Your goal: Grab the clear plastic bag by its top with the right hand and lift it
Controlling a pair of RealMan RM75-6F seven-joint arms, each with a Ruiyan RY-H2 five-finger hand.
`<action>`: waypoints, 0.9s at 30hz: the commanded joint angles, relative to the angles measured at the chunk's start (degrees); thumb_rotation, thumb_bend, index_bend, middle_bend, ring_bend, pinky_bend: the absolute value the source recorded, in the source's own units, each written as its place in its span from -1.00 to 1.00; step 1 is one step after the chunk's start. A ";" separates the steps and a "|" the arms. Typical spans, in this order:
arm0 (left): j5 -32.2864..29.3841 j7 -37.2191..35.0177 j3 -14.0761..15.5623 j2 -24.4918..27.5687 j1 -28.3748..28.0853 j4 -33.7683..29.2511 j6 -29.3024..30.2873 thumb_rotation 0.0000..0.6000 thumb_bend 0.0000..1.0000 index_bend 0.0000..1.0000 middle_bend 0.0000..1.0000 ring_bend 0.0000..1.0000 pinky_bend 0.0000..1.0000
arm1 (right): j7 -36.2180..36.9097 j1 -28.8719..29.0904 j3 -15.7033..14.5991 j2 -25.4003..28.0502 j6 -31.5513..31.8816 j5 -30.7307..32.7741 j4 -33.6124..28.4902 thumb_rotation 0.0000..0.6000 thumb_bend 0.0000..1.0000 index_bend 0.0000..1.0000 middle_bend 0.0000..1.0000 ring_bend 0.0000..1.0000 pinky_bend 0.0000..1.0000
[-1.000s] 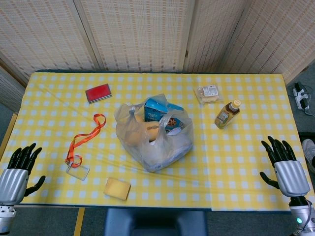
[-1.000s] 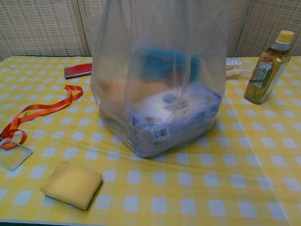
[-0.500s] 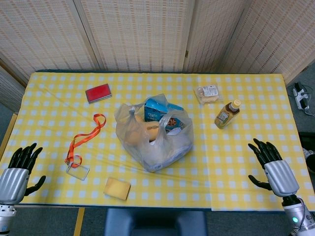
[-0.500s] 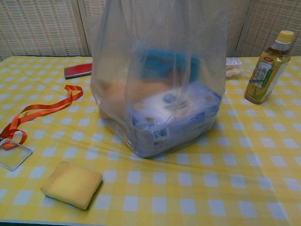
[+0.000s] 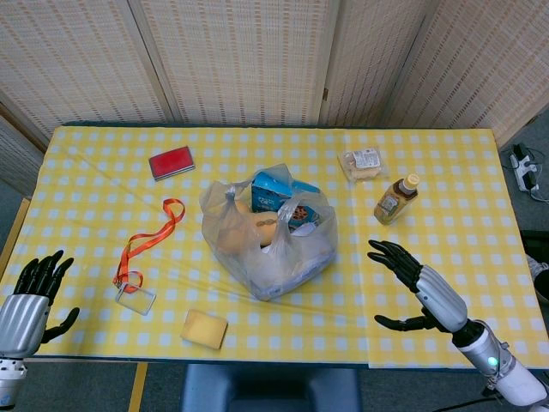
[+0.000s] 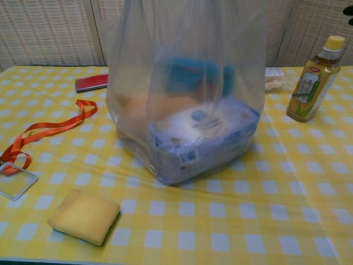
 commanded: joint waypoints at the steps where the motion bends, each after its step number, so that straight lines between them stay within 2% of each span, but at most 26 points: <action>1: -0.75 -0.33 -0.08 0.16 -0.14 0.03 -0.68 1.00 -0.31 -1.00 -1.00 -1.00 -1.00 | 7.00 4.18 0.82 -2.17 -0.32 0.29 -0.52 1.00 -0.48 -1.00 -1.00 -1.00 -1.00; 4: -1.16 -0.15 -0.27 0.23 -0.14 -0.03 -0.73 1.00 -0.31 -1.00 -1.00 -1.00 -1.00 | 12.37 6.67 0.74 -2.64 -1.77 0.97 -0.61 1.00 -0.48 -1.00 -1.00 -1.00 -1.00; 9: -1.26 -0.32 -0.30 0.25 -0.18 -0.01 -0.82 1.00 -0.31 -1.00 -1.00 -1.00 -1.00 | 16.35 9.72 1.43 -3.68 -3.34 2.12 0.08 1.00 -0.48 -1.00 -1.00 -1.00 -1.00; 23: -1.75 -1.21 -0.48 0.66 -0.16 0.02 -0.89 1.00 -0.30 -1.00 -1.00 -1.00 -1.00 | 22.64 17.39 3.05 -7.69 -9.58 6.10 1.59 1.00 -0.48 -1.00 -1.00 -1.00 -1.00; 27: -1.70 -1.77 -0.43 0.83 -0.14 0.09 -0.88 1.00 -0.31 -1.00 -1.00 -1.00 -1.00 | 21.15 19.26 3.88 -8.49 -11.26 6.96 1.41 1.00 -0.48 -1.00 -1.00 -1.00 -1.00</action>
